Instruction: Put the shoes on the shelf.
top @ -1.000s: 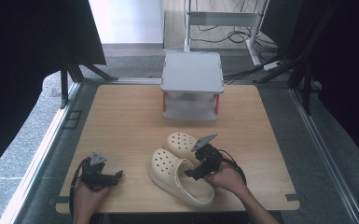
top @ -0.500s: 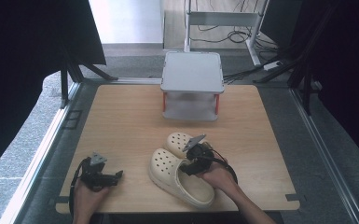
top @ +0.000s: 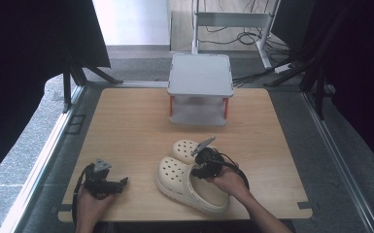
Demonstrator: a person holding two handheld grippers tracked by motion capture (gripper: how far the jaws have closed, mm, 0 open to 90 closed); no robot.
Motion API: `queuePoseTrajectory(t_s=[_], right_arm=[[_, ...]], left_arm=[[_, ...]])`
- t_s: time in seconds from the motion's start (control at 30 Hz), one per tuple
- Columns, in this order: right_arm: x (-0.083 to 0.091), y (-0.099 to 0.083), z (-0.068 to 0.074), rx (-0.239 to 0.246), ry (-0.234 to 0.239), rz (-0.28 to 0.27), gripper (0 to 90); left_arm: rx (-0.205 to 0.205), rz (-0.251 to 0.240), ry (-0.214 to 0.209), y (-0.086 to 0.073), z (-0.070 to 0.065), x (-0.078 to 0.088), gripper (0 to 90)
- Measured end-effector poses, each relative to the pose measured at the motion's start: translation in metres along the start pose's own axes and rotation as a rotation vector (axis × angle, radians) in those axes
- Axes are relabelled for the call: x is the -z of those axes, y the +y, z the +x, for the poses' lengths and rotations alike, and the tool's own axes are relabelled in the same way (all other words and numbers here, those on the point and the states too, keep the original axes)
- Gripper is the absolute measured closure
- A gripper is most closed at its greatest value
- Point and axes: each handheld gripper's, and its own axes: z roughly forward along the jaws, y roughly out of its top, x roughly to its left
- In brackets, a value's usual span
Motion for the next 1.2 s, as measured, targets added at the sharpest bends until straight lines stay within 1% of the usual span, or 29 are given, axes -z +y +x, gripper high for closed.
queuePoseTrajectory(t_s=[0.1, 0.3, 0.57, 0.77, 0.9, 1.1, 1.2], right_arm=[[0.008, 0.001, 0.0, 0.009, 0.004, 0.0, 67.1], [0.034, 0.002, -0.009, -0.011, 0.0, -0.033, 67.1], [0.061, 0.008, -0.02, -0.05, -0.042, -0.05, 66.9], [0.077, 0.016, -0.027, -0.063, -0.056, -0.065, 67.1], [0.088, 0.022, -0.032, -0.076, -0.078, -0.074, 67.1], [0.105, 0.031, -0.044, -0.117, -0.095, -0.08, 67.2], [0.113, 0.037, -0.05, -0.134, -0.114, -0.081, 67.2]], left_arm=[[0.0, -0.001, 0.0, 0.0, 0.0, 0.0, 2.2], [0.0, -0.001, 0.001, 0.0, 0.0, 0.0, 2.2], [-0.003, -0.001, 0.001, 0.0, 0.0, 0.0, 2.2], [-0.003, 0.001, 0.0, 0.0, 0.0, 0.0, 2.2], [-0.003, 0.001, -0.001, 0.0, 0.0, 0.0, 2.2], [-0.003, 0.0, -0.001, 0.0, 0.0, 0.0, 2.2], [-0.003, 0.0, 0.0, 0.0, 0.0, 0.0, 2.2]])
